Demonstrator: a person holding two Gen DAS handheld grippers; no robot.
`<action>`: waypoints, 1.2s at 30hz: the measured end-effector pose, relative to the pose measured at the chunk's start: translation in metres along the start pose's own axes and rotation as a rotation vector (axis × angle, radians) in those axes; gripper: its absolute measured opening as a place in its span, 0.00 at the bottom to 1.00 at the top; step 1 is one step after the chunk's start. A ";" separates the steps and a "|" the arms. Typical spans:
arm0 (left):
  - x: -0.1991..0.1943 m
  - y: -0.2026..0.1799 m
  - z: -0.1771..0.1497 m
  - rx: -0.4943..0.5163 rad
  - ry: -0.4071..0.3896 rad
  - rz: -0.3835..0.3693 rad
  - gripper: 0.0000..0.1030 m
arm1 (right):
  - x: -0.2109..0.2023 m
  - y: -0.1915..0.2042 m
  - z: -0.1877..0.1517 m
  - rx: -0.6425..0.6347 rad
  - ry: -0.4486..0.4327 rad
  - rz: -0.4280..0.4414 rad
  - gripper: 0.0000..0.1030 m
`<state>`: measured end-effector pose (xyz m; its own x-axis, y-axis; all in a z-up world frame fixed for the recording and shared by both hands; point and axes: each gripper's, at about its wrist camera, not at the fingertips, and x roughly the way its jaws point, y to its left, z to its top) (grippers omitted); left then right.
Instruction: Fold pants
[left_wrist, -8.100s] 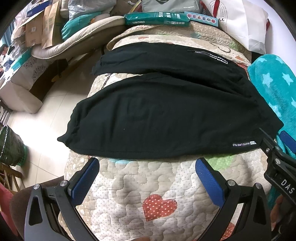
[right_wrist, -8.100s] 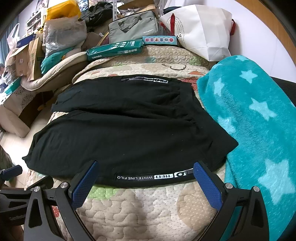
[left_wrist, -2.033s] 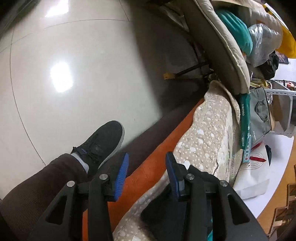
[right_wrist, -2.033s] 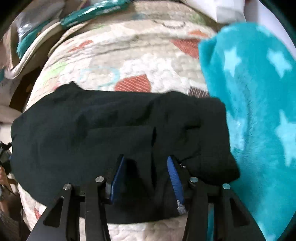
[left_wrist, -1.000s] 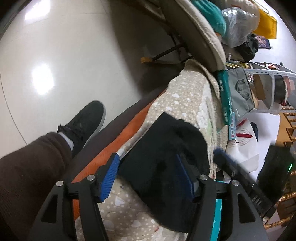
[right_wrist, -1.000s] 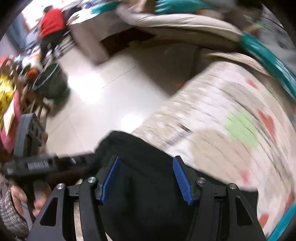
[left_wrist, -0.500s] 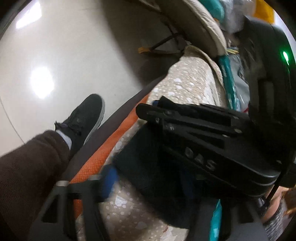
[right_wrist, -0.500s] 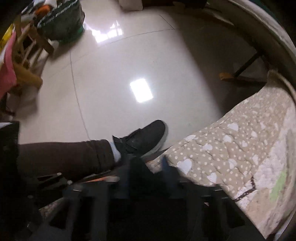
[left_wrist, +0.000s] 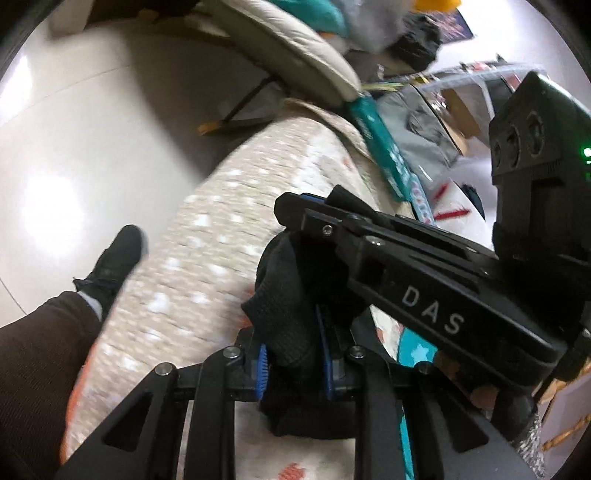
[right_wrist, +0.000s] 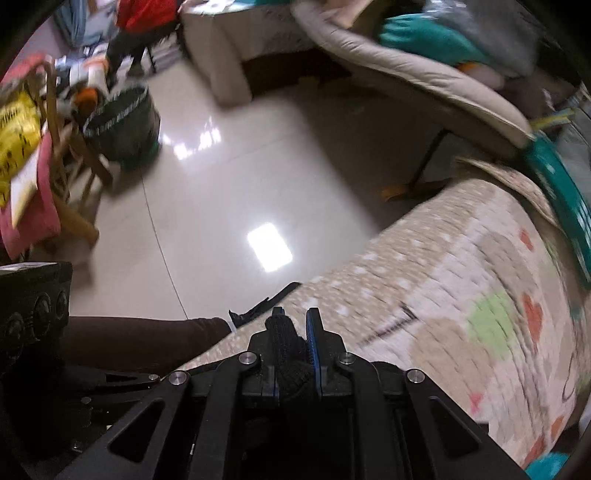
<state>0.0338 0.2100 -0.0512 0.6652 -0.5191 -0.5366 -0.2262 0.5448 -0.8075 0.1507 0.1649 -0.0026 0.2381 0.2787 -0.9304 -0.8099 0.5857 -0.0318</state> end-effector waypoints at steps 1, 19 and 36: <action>0.003 -0.009 -0.004 0.019 0.007 0.004 0.21 | -0.008 -0.009 -0.008 0.026 -0.013 0.004 0.12; 0.075 -0.095 -0.094 0.334 0.185 0.197 0.38 | -0.029 -0.136 -0.172 0.486 -0.125 0.046 0.35; 0.030 -0.065 -0.080 0.256 0.100 0.349 0.53 | -0.085 -0.131 -0.231 0.665 -0.350 0.139 0.52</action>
<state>0.0113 0.1064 -0.0346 0.5053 -0.3296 -0.7975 -0.2329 0.8378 -0.4938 0.1126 -0.1109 -0.0038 0.4034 0.5438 -0.7359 -0.3777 0.8315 0.4074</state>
